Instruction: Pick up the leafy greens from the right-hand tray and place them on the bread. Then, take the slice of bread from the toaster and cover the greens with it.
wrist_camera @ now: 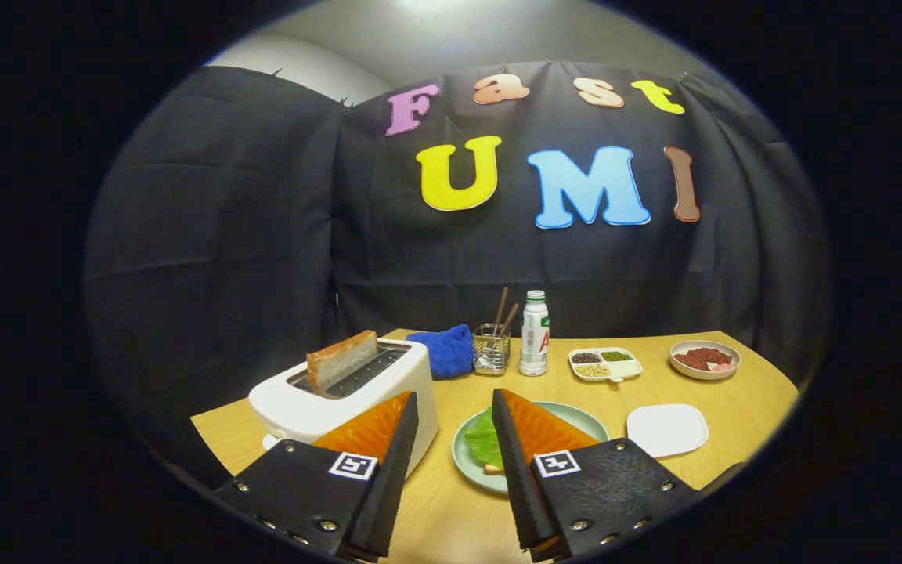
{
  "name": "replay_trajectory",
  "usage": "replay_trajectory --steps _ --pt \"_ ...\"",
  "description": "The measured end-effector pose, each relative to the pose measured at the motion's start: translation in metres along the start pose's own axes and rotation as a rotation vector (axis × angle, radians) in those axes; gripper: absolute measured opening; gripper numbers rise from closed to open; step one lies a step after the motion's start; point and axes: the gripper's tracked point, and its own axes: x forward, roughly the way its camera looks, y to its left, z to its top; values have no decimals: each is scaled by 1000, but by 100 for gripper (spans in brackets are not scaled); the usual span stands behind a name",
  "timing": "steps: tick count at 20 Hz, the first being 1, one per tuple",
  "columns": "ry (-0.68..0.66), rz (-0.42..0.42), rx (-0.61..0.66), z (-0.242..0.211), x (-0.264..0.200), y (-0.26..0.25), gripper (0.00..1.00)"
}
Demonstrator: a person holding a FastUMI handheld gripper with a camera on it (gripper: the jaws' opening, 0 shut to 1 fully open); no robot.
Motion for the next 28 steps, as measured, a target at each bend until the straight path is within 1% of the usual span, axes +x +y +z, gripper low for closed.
replay_trajectory --steps 2,3,5,7,10,12,17,20,22,23,24,25,26,27,28 --pt "9 41 -19 0 2 24 59" --pt "-4 47 -33 4 4 31 59" --pt "-33 41 -50 11 5 44 59" --pt "-46 57 -39 16 11 66 59" --pt "-51 53 -22 23 26 90 58" --pt "-38 30 -36 22 39 99 58" --pt "30 13 14 10 69 117 59" --pt "19 -42 35 15 84 113 59" --pt "41 -112 44 12 91 101 57" --pt "62 -107 60 7 97 105 32" --pt "91 -109 62 1 98 108 27" --pt "118 -118 50 -1 97 108 26" --pt "126 -99 45 1 93 113 26" --pt "115 -107 46 -3 104 112 9" --pt "118 -103 45 0 100 113 9"
